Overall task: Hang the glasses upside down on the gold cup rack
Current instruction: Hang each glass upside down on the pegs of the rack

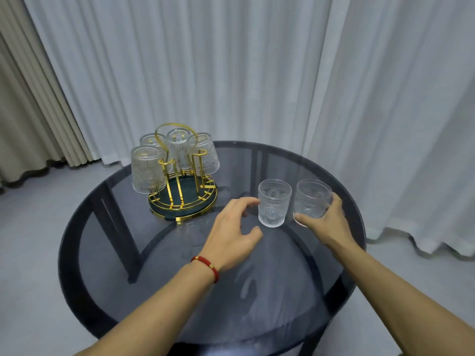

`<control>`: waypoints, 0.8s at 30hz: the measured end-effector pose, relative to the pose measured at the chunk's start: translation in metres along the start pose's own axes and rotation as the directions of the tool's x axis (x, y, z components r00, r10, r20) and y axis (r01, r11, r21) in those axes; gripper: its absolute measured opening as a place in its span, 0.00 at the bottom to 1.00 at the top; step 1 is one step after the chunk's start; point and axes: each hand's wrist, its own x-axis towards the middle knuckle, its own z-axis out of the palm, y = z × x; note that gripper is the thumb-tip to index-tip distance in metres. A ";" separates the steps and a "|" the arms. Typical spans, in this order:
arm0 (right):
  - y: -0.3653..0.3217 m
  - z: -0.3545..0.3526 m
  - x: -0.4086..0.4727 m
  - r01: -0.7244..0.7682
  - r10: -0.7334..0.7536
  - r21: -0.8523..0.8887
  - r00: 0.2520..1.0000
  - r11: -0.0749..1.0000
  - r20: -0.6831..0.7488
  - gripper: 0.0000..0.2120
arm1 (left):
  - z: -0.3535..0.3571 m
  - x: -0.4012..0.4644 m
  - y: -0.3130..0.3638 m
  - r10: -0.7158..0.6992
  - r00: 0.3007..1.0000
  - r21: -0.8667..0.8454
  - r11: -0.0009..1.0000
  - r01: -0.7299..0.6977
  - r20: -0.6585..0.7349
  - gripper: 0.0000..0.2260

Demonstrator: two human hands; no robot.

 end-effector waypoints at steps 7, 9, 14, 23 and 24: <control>0.008 -0.006 0.005 0.107 -0.102 0.025 0.981 0.994 -0.162 0.38 | 0.003 -0.001 0.001 -0.048 0.999 -0.025 0.999 0.048 0.000 0.21; 0.005 -0.019 0.000 0.174 -0.157 0.054 0.960 0.983 -0.232 0.38 | 0.002 -0.001 0.002 -0.048 0.999 -0.060 0.997 0.048 -0.003 0.21; -0.020 -0.045 -0.029 0.452 -0.443 0.191 0.892 0.871 -0.090 0.33 | -0.003 0.002 0.013 -0.101 0.992 -0.331 0.936 0.119 0.069 0.25; -0.055 0.011 -0.068 0.515 -0.557 0.213 0.775 0.830 0.299 0.41 | -0.026 -0.001 0.016 -0.307 0.949 -0.622 0.757 0.200 -0.068 0.30; -0.063 0.022 -0.068 0.407 -0.501 0.310 0.791 0.859 0.351 0.40 | -0.037 -0.001 0.010 -0.345 0.935 -0.678 0.706 0.205 -0.076 0.27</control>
